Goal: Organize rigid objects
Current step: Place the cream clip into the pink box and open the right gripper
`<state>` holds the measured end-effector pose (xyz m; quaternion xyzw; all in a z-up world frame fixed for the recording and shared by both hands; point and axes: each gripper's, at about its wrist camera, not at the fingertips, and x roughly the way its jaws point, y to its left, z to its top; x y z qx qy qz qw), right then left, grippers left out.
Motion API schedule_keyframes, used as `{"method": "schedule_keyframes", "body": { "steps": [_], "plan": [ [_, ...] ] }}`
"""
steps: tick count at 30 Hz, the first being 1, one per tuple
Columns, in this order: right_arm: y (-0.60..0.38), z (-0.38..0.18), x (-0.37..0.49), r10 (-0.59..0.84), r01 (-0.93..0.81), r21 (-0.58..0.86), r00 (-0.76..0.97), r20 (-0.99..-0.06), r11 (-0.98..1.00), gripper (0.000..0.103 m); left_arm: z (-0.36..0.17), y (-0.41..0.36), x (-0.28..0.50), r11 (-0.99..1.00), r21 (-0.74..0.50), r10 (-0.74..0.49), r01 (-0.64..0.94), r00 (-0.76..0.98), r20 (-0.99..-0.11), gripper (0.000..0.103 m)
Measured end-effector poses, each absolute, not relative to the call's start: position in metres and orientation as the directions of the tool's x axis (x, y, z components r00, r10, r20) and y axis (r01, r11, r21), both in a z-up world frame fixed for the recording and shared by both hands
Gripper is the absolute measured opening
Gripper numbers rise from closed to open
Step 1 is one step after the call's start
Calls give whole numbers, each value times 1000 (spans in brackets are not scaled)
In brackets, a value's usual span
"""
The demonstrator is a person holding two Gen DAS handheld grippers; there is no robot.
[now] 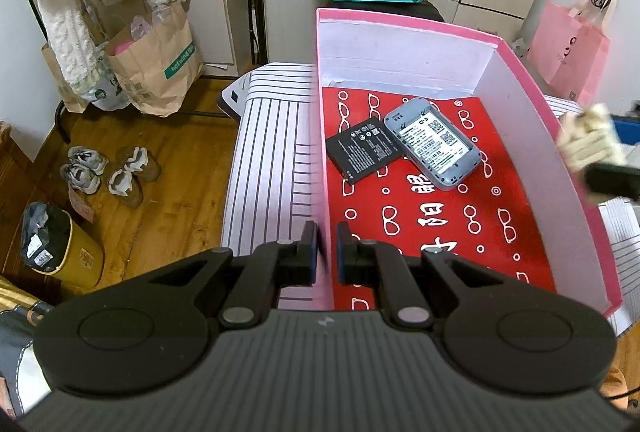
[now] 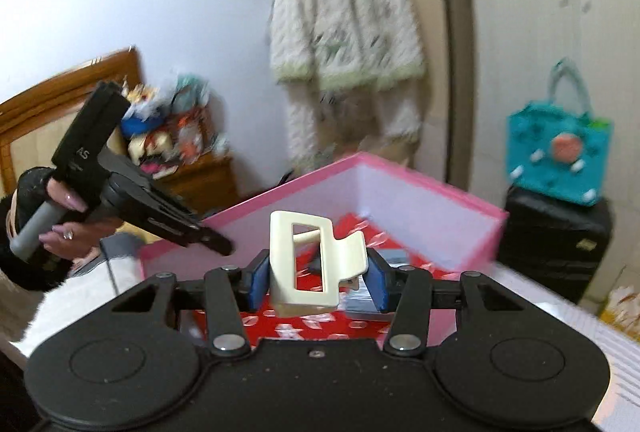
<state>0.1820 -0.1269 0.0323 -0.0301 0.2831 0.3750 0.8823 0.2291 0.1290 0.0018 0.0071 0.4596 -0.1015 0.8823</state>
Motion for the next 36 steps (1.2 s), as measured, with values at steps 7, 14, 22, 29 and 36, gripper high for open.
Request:
{"method": "schedule_keyframes", "body": {
  "steps": [7,14,22,29,36],
  "plan": [
    [-49,7,250,559,-653,265,293,-776,710,54,1,125,225,975,-46,-166,218,570,-805,8],
    [-14,-27,288,453,-620,255,184,-872,742,54,4,125,223,972,-44,-172,231,570,-804,9],
    [3,-36,297,392,-642,211,151,-907,737,54,4,124,225,970,-36,-170,241,567,-806,9],
    [-14,-3,283,447,-659,130,338,-828,741,73,4,121,222,969,-18,-161,247,572,-804,9],
    [-78,49,236,509,-609,139,492,-706,781,75,4,116,220,962,31,-137,272,577,-806,9]
  ]
}}
